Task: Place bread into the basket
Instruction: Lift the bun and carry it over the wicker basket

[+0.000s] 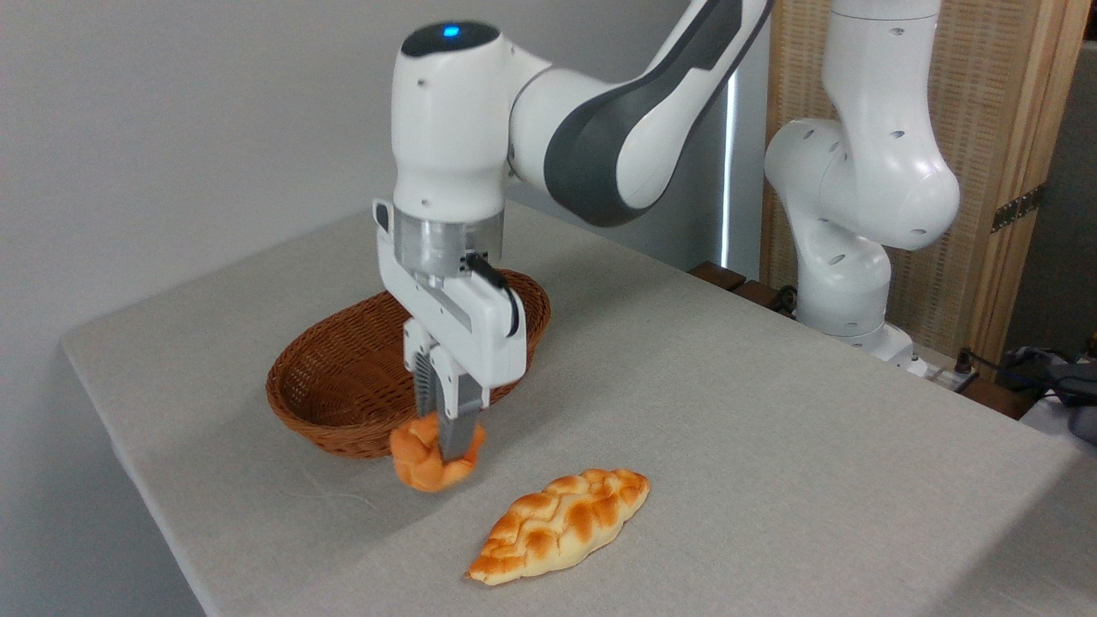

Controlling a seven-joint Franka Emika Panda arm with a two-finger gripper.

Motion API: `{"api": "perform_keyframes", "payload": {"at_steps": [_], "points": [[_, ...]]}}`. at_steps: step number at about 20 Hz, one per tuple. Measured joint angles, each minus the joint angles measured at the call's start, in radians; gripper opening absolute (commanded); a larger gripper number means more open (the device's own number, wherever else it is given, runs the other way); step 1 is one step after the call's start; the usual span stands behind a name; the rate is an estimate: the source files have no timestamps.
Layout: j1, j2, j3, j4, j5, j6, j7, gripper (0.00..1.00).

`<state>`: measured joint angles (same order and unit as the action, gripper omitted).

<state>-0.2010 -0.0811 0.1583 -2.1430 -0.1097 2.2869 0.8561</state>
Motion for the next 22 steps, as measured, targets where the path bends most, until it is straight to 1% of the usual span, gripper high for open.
{"api": "perform_keyframes", "payload": {"at_steps": [2, 3, 5, 6, 7, 9, 12, 13, 15, 17, 18, 19, 21, 22], "points": [[0.003, -0.013, 0.036, 0.035, -0.086, 0.0, 0.002, 0.11], [0.005, -0.019, 0.049, 0.048, -0.133, 0.0, 0.003, 0.14], [0.008, -0.032, 0.055, 0.061, -0.238, 0.0, 0.003, 0.15], [0.006, -0.038, 0.053, 0.062, -0.277, 0.0, 0.001, 0.15], [-0.001, -0.042, 0.05, 0.062, -0.306, -0.003, -0.009, 0.15], [-0.035, -0.048, 0.044, 0.062, -0.325, -0.018, -0.062, 0.15], [-0.116, -0.052, 0.04, 0.061, -0.327, -0.025, -0.141, 0.15], [-0.14, -0.052, 0.039, 0.06, -0.327, -0.025, -0.156, 0.18], [-0.187, -0.051, 0.038, 0.05, -0.327, -0.027, -0.163, 0.3], [-0.214, -0.051, 0.037, 0.032, -0.327, -0.027, -0.163, 0.43], [-0.218, -0.051, 0.037, 0.023, -0.327, -0.027, -0.162, 0.5], [-0.219, -0.05, 0.037, 0.017, -0.326, -0.027, -0.161, 0.53], [-0.219, -0.049, 0.038, 0.007, -0.324, -0.027, -0.152, 0.63], [-0.219, -0.049, 0.038, 0.002, -0.324, -0.027, -0.141, 0.65]]}}
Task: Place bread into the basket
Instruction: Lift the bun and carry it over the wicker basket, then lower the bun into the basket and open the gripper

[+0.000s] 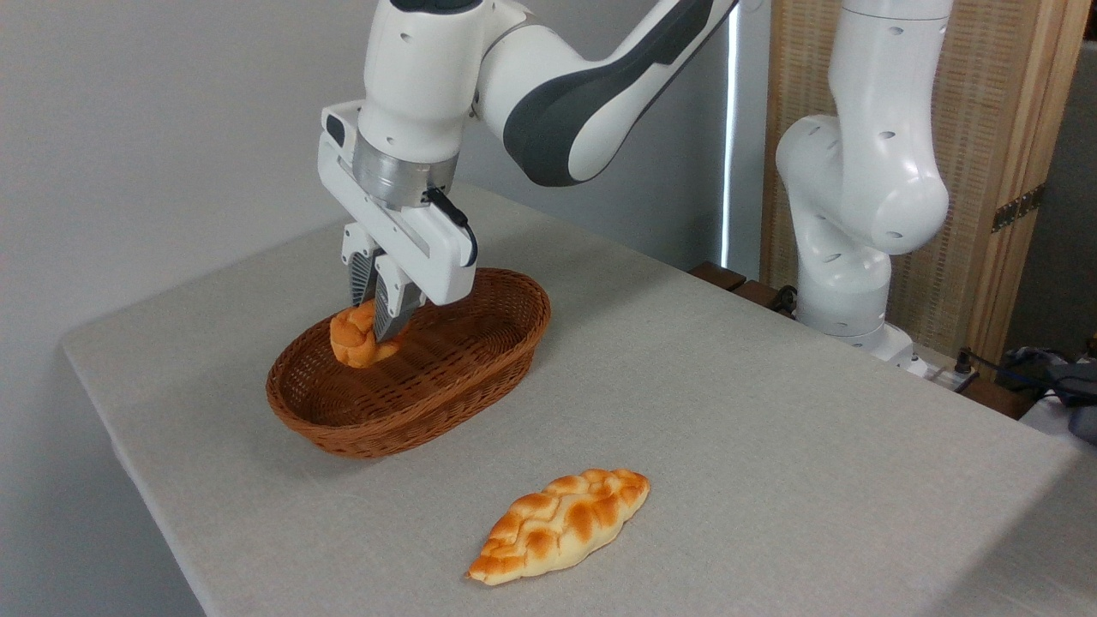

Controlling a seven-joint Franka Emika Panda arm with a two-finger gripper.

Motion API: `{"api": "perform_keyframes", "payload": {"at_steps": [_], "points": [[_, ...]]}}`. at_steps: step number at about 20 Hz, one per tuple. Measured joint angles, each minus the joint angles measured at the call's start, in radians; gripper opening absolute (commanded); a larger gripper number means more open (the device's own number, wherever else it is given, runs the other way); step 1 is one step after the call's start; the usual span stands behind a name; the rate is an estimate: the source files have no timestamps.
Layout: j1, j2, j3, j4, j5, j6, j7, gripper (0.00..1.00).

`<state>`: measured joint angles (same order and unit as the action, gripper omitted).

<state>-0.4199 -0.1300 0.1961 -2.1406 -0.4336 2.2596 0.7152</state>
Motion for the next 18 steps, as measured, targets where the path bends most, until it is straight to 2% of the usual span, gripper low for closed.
{"api": "perform_keyframes", "payload": {"at_steps": [2, 4, 7, 10, 18], "points": [[0.0, 0.0, 0.001, -0.004, 0.0, 0.0, 0.03, 0.67], [0.0, 0.0, 0.004, -0.004, 0.005, 0.0, 0.048, 0.79], [0.0, 0.0, 0.009, -0.006, 0.076, 0.0, 0.055, 0.89], [0.002, 0.0, 0.01, -0.007, 0.104, 0.0, 0.055, 1.0], [0.008, 0.0, 0.011, -0.007, 0.106, 0.0, 0.056, 1.0]]}}
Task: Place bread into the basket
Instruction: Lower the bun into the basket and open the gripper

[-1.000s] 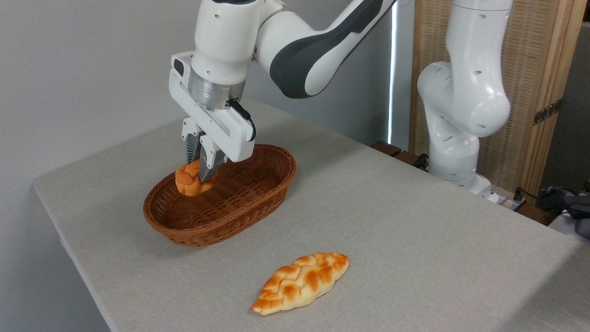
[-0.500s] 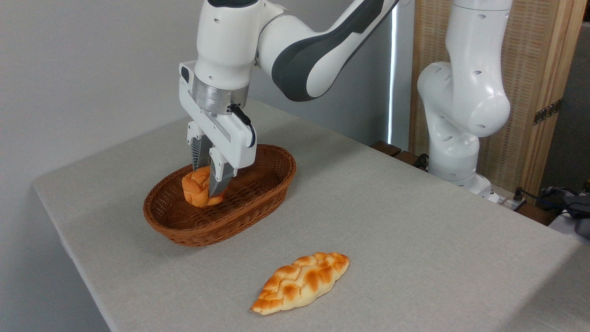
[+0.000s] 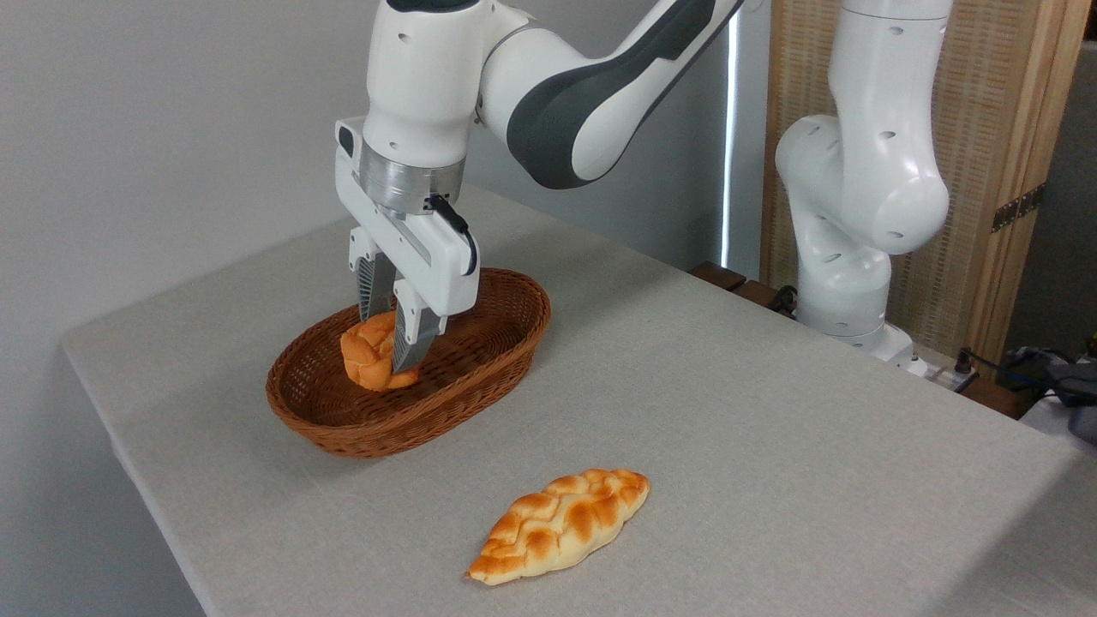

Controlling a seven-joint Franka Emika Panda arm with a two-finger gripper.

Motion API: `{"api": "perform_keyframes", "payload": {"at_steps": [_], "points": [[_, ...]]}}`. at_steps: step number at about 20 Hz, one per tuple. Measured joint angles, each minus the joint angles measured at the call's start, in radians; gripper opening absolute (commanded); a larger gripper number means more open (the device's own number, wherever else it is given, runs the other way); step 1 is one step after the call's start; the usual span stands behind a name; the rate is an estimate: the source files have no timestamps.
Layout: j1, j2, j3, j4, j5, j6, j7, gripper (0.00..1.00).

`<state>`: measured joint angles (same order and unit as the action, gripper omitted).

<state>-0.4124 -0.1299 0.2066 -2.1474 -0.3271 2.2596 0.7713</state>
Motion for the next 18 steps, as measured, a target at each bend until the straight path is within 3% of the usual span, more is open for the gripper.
{"api": "perform_keyframes", "payload": {"at_steps": [18], "points": [[0.003, -0.011, 0.002, 0.004, 0.0, -0.014, 0.0, 1.0]]}}
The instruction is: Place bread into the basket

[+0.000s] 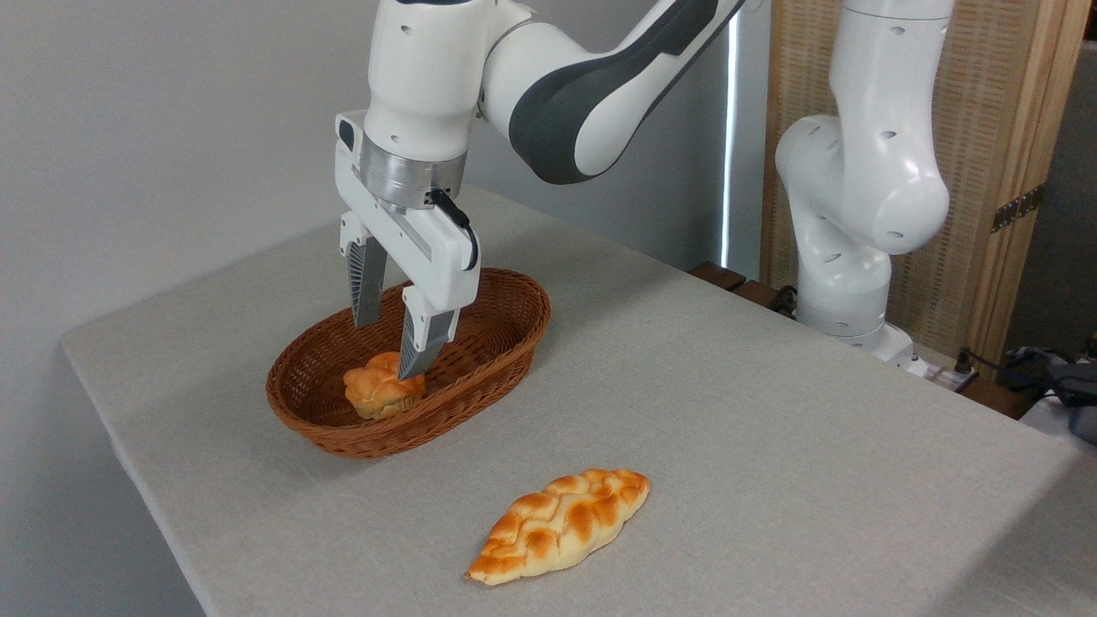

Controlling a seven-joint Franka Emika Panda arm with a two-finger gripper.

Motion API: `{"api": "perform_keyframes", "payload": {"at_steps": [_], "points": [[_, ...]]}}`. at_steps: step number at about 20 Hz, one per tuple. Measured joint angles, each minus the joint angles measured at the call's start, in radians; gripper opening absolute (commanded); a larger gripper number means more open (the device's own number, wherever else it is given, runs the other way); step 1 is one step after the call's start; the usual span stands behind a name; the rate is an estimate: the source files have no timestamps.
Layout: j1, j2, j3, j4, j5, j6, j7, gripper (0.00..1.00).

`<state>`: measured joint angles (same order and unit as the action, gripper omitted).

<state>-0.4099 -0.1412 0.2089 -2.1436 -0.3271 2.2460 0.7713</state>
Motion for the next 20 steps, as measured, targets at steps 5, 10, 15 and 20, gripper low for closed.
{"api": "perform_keyframes", "payload": {"at_steps": [5, 10, 15, 20], "points": [[0.065, -0.007, 0.003, 0.115, 0.032, -0.231, 0.0, 1.0], [0.135, -0.01, 0.007, 0.271, 0.144, -0.475, 0.0, 1.0], [0.147, 0.007, 0.007, 0.374, 0.213, -0.539, -0.091, 1.0], [0.146, 0.06, 0.003, 0.441, 0.274, -0.54, -0.165, 1.0]]}}
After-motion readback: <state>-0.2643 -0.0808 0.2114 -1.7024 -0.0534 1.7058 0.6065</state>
